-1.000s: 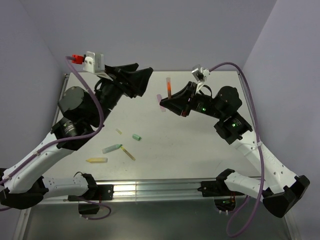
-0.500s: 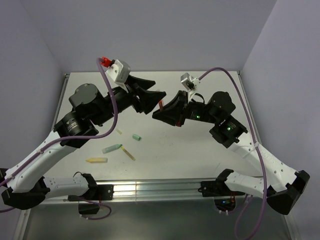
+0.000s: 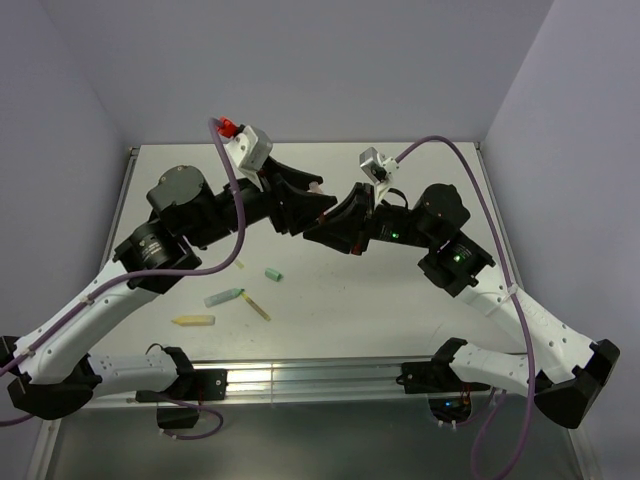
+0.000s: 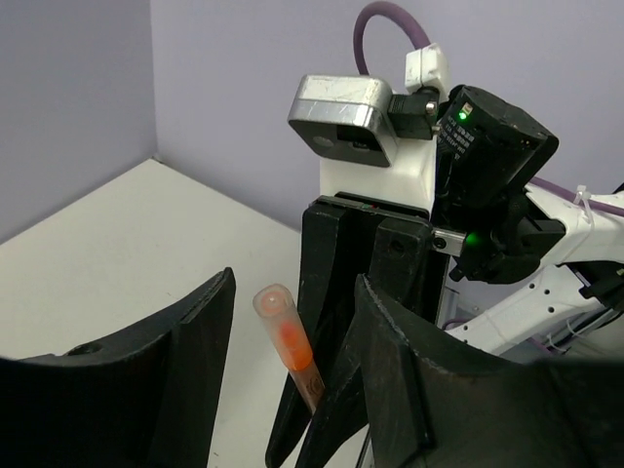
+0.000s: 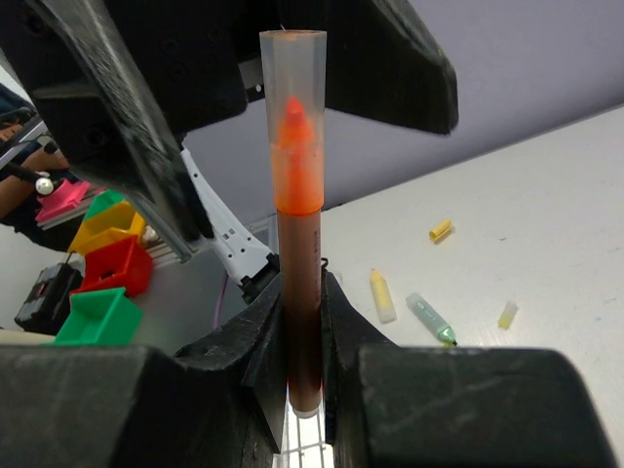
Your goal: Insert the pens into the pen caps
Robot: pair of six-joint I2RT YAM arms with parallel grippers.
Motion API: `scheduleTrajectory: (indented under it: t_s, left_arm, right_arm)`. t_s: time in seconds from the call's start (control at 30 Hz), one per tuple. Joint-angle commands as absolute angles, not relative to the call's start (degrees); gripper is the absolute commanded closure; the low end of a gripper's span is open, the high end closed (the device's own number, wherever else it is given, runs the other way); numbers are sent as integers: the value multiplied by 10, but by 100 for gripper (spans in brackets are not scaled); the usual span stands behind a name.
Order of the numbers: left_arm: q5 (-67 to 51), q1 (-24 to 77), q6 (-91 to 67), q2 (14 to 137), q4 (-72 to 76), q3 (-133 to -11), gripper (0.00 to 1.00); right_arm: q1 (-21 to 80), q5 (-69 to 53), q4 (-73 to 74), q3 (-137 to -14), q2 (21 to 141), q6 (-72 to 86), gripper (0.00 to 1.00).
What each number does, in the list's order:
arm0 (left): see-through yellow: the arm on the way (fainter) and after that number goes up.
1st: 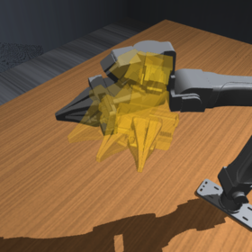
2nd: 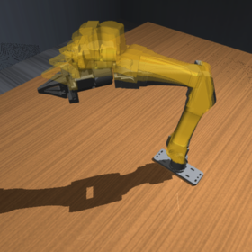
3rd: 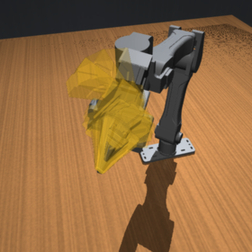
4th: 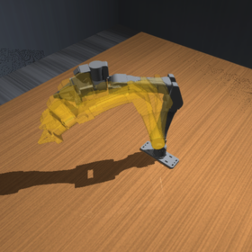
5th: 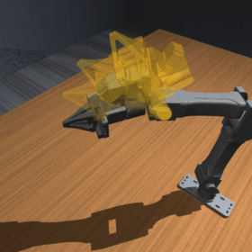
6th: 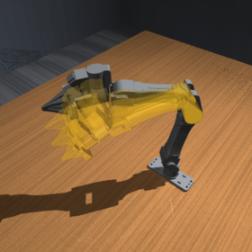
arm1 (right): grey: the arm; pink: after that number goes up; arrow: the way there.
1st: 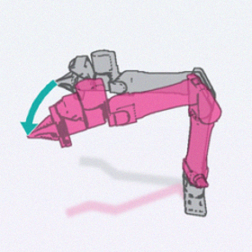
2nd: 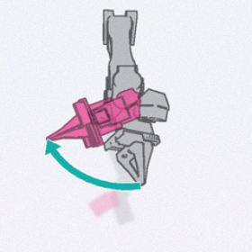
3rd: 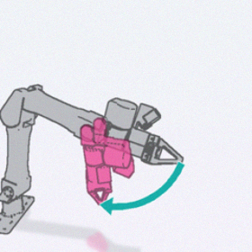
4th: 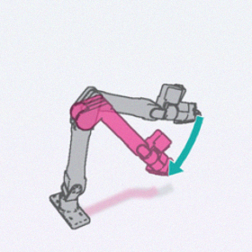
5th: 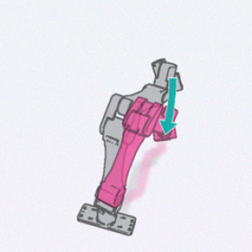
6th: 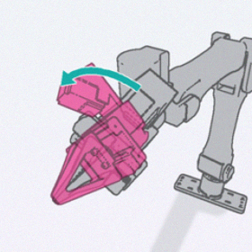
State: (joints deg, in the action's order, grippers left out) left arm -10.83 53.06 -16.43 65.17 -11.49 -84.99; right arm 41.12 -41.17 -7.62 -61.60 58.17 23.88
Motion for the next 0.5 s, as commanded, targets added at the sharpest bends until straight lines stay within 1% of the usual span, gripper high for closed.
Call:
scheduleTrajectory:
  t_s: [0.0, 0.13, 0.27, 0.3, 0.33, 0.37, 0.47]
  left_arm:
    - [-131, 526, -176, 652, -88, -845, 44]
    - [-140, 523, -181, 652, -82, -844, 50]
    - [-150, 520, -187, 654, -76, -841, 59]
    - [-154, 519, -189, 653, -75, -838, 67]
    - [-156, 519, -192, 653, -73, -837, 71]
    - [-162, 519, -194, 652, -69, -835, 80]
    - [-185, 516, -204, 652, -62, -831, 95]
  right_arm:
    - [417, -405, -91, -641, 570, 226, 100]
    - [417, -404, -93, -639, 570, 226, 100]
    - [417, -402, -95, -637, 569, 224, 100]
    - [417, -401, -96, -636, 568, 224, 100]
    - [417, -401, -96, -636, 568, 223, 100]
    - [417, -399, -97, -636, 568, 222, 100]
    - [417, -396, -96, -636, 569, 219, 100]
